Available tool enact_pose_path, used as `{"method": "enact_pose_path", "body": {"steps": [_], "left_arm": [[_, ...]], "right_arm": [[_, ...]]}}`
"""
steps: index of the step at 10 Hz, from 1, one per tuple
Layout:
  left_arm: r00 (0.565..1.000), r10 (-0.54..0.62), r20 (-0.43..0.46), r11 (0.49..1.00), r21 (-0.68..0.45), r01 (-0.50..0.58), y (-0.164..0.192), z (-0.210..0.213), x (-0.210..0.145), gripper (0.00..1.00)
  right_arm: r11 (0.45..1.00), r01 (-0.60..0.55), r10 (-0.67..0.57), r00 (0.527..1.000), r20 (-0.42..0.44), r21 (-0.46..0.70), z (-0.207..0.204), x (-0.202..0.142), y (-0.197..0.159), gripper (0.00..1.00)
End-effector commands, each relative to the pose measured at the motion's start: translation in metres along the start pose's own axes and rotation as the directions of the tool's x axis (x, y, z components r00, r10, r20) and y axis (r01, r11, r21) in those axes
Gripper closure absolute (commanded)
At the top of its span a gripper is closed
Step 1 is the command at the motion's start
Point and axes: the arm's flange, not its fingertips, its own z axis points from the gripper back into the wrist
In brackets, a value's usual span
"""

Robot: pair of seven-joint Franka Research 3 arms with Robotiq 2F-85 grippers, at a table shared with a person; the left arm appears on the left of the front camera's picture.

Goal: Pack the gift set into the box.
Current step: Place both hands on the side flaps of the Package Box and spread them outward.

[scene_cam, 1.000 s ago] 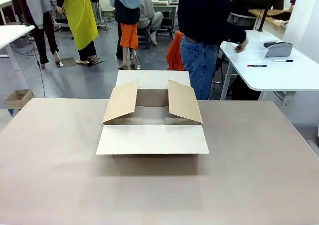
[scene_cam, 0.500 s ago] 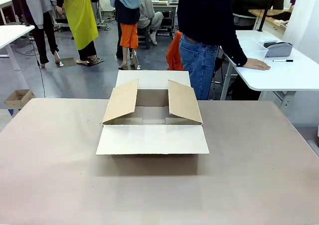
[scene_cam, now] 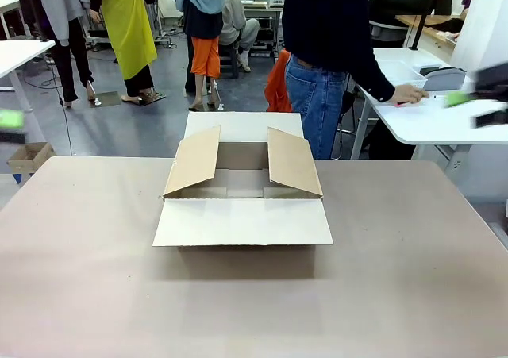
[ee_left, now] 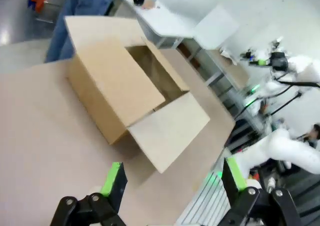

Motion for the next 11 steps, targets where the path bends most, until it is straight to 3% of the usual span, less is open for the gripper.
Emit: {"method": "enact_pose_path", "body": {"steps": [1,3,5,6,7,9,10,11], "left_arm": [[0.977,0.002,-0.213,0.997,0.07,0.013,-0.078,-0.089,0.032,0.0],[0.937,0.107,-0.332,0.967,0.255,-0.02,-0.117,-0.167,0.044,0.0],[0.9,0.116,-0.42,0.947,0.32,0.027,-0.123,-0.216,0.044,0.0],[0.913,0.168,-0.372,0.921,0.39,-0.011,-0.11,-0.219,0.048,0.0],[0.927,0.079,-0.367,0.955,0.293,0.035,-0.146,-0.219,0.026,0.0],[0.927,0.079,-0.367,0.955,0.293,0.035,-0.146,-0.219,0.026,0.0],[0.927,0.079,-0.367,0.955,0.293,0.035,-0.146,-0.219,0.026,0.0],[0.927,0.079,-0.367,0.955,0.293,0.035,-0.146,-0.219,0.026,0.0]], "right_arm": [[0.985,-0.147,0.137,0.985,-0.104,-0.089,-0.078,-0.02,0.068,0.0],[0.967,-0.244,0.236,0.966,-0.104,-0.074,-0.135,-0.064,0.124,0.0],[0.952,-0.28,0.285,0.958,0.025,-0.126,-0.165,-0.102,0.147,0.0],[0.941,-0.301,0.314,0.947,0.065,-0.153,-0.16,-0.111,0.144,0.0],[0.943,-0.287,0.308,0.944,0.116,-0.168,-0.145,-0.112,0.132,0.0],[0.937,-0.3,0.319,0.943,0.092,-0.18,-0.13,-0.113,0.115,0.0],[0.948,-0.273,0.29,0.953,0.085,-0.165,-0.157,-0.084,0.167,0.0],[0.948,-0.273,0.29,0.953,0.085,-0.165,-0.157,-0.084,0.167,0.0]]}}
